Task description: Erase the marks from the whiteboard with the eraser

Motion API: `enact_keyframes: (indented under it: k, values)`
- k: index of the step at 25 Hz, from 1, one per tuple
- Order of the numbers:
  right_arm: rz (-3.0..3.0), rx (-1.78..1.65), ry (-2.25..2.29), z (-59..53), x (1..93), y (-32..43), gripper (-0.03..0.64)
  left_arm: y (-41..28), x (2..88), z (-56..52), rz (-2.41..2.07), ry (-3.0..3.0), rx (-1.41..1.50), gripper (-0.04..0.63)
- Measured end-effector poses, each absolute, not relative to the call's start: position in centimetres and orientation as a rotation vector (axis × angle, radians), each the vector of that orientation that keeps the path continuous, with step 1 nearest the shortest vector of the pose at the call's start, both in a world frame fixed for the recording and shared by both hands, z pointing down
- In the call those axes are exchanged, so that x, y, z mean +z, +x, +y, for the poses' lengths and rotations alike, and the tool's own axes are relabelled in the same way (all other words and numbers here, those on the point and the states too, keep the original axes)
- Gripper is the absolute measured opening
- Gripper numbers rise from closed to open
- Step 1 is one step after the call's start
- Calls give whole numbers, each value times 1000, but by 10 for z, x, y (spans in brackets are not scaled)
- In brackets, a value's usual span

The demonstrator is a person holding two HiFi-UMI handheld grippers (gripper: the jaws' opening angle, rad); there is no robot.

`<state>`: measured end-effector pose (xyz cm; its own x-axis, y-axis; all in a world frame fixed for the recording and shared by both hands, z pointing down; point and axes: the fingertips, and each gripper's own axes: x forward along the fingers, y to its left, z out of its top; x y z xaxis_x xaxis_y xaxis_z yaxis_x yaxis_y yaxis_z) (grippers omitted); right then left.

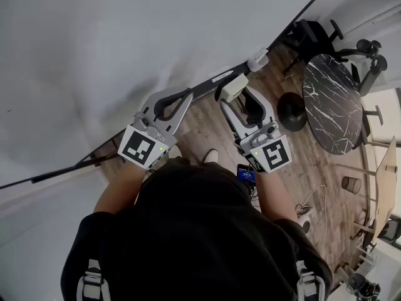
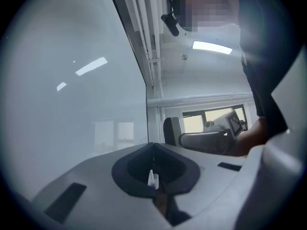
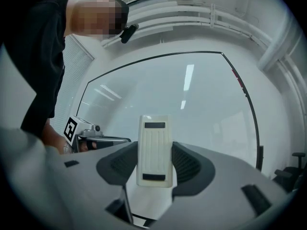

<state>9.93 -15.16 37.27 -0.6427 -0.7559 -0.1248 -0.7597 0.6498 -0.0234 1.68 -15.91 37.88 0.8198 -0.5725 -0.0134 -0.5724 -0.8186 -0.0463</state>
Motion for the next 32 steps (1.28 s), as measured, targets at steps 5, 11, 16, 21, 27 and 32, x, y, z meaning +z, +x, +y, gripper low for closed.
enact_keyframes:
  k: [5,11,16,21,27,32]
  values:
    - [2778,70,-1307,-147,382,99,217,22,384,-156,912,-2966,-17,5]
    - [2786,71,-1330,-147,387,101,218,27,390,-155,895,-2987,-31,5]
    - [2788,60,-1353,-148,395,104,218,28,400,-153,889,-3013,-50,5]
    - [2800,54,-1368,-150,402,105,218,30,402,-154,896,-3010,-46,5]
    - [2796,40,-1371,-154,403,107,218,35,406,-154,896,-3021,-65,5]
    - [2799,40,-1375,-157,404,106,218,34,405,-158,892,-3028,-61,5]
